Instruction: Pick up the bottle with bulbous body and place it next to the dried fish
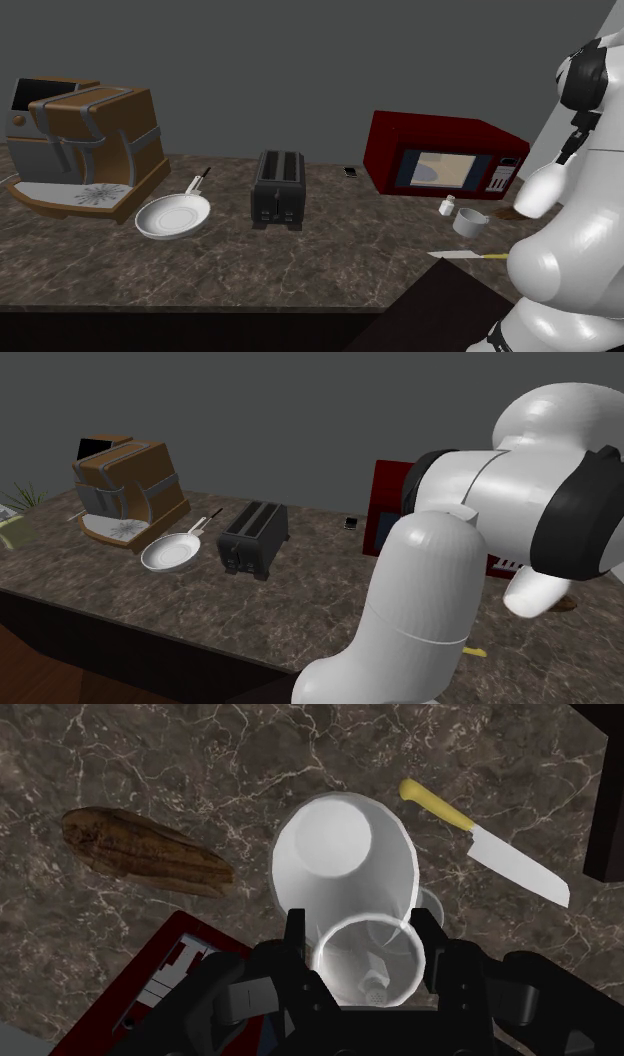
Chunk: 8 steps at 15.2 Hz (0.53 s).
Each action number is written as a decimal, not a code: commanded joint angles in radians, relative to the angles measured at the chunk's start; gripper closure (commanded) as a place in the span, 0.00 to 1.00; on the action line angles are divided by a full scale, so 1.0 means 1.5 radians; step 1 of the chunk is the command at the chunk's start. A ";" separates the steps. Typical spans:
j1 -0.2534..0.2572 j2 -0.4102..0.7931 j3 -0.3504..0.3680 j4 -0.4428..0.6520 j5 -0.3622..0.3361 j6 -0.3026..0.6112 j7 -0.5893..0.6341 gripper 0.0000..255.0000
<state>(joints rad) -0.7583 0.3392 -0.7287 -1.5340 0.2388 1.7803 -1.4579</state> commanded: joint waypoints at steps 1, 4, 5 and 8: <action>0.003 -0.001 0.001 -0.020 0.000 0.019 -0.001 1.00; 0.005 0.002 0.003 -0.043 0.003 0.044 -0.004 1.00; 0.005 0.003 0.003 -0.050 0.005 0.053 -0.005 1.00; 0.006 0.009 0.006 -0.071 0.010 0.077 -0.008 1.00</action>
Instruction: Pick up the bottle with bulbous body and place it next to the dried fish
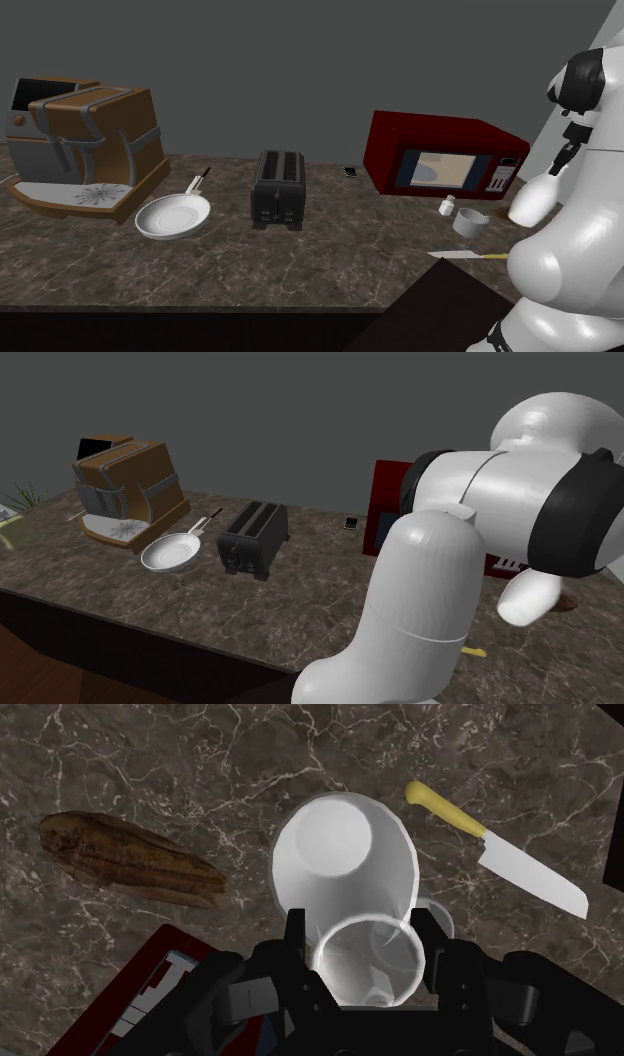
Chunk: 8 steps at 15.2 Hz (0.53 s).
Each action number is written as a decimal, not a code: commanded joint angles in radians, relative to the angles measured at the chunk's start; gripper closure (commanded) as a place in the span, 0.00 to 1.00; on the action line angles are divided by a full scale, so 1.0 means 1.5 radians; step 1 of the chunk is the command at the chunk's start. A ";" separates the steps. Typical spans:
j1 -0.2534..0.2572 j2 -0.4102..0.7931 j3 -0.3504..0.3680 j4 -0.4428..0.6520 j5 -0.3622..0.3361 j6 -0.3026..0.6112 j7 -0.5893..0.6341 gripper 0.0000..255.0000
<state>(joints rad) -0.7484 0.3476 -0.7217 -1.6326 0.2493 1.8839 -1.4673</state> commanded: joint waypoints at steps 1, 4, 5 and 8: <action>-0.001 0.005 0.002 -0.012 0.005 0.016 -0.003 1.00; -0.001 0.012 0.005 -0.030 0.011 0.040 -0.008 1.00; -0.002 0.015 0.006 -0.036 0.013 0.048 -0.009 1.00; -0.003 0.023 0.010 -0.053 0.021 0.070 -0.015 1.00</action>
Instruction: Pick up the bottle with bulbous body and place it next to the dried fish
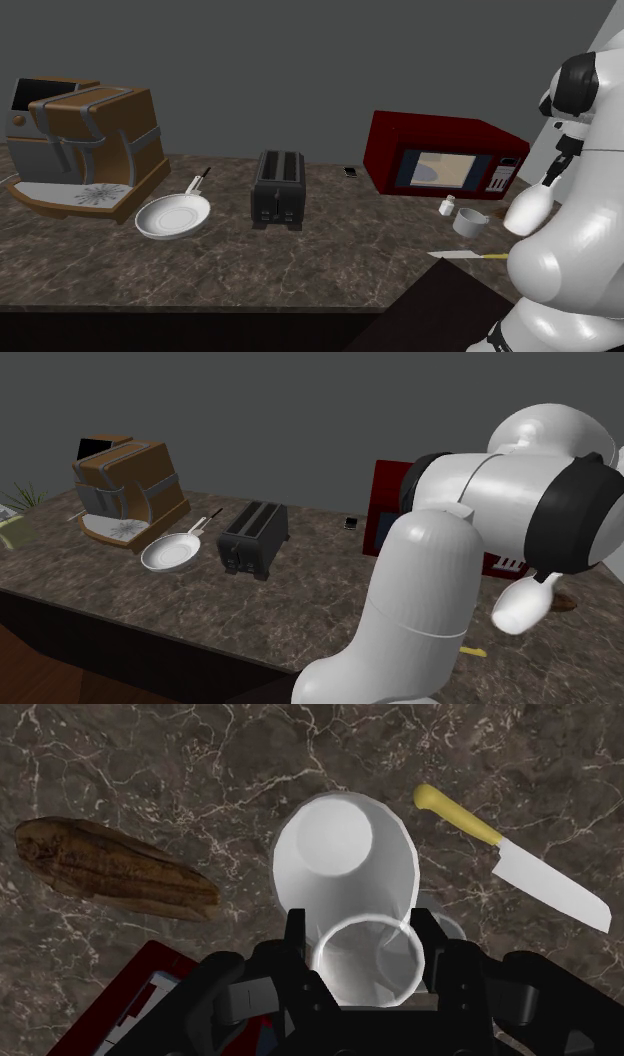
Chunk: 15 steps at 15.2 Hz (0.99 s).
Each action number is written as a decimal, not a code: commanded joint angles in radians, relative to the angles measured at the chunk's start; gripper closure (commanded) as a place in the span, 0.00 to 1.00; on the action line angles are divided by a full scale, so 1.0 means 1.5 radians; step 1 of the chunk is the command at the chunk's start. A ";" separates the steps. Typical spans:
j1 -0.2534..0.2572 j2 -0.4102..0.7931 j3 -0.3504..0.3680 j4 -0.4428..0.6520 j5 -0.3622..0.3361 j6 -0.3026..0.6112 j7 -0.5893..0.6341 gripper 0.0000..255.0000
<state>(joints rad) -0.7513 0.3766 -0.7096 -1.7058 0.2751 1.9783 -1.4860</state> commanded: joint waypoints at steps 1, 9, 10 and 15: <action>-0.002 0.007 0.003 -0.009 0.006 0.015 -0.004 1.00; -0.009 0.037 0.016 -0.044 0.031 0.073 -0.020 1.00; -0.010 0.039 0.017 -0.045 0.033 0.076 -0.021 1.00; -0.010 0.039 0.017 -0.045 0.033 0.076 -0.021 1.00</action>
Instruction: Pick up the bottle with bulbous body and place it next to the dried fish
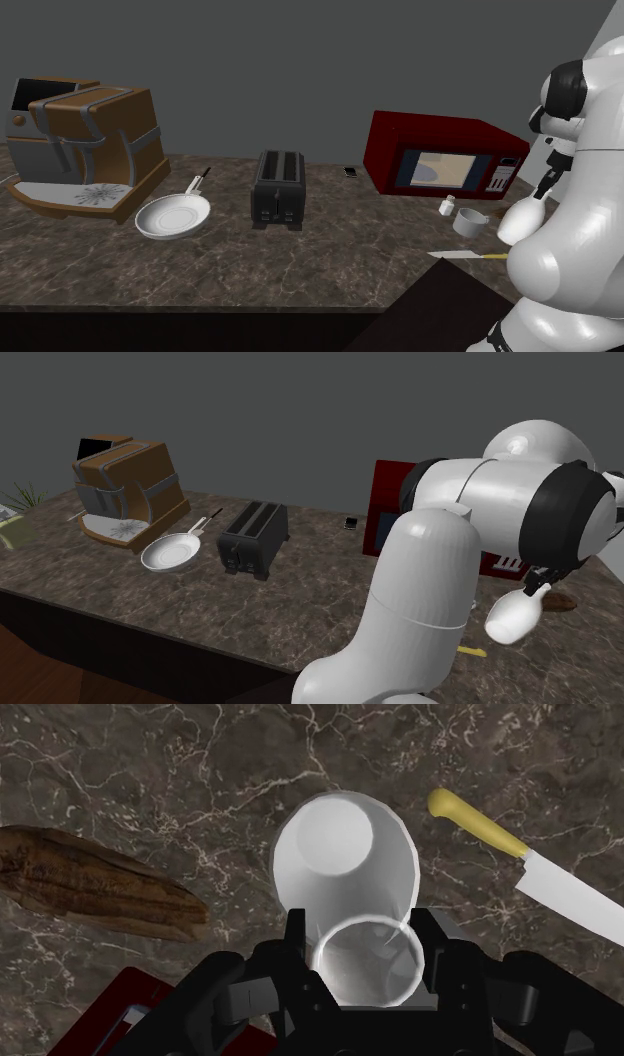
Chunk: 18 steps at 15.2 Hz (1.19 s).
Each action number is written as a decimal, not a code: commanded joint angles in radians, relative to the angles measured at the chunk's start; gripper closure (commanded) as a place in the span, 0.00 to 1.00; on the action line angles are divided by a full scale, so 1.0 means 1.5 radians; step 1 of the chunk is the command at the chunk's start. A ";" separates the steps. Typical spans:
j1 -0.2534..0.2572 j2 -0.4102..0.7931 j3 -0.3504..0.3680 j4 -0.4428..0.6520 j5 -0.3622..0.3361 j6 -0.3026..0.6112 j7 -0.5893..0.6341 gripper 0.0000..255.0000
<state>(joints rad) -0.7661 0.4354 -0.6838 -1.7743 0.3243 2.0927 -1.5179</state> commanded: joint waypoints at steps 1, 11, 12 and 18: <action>0.000 0.000 0.000 0.000 0.000 0.000 0.000 1.00; 0.007 -0.028 -0.013 0.032 -0.024 -0.054 0.015 0.00; 0.008 -0.034 -0.016 0.042 -0.029 -0.069 0.018 0.00; 0.008 -0.035 -0.016 0.042 -0.029 -0.069 0.018 0.00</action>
<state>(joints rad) -0.7541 0.3838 -0.7073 -1.7111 0.2810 1.9902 -1.4904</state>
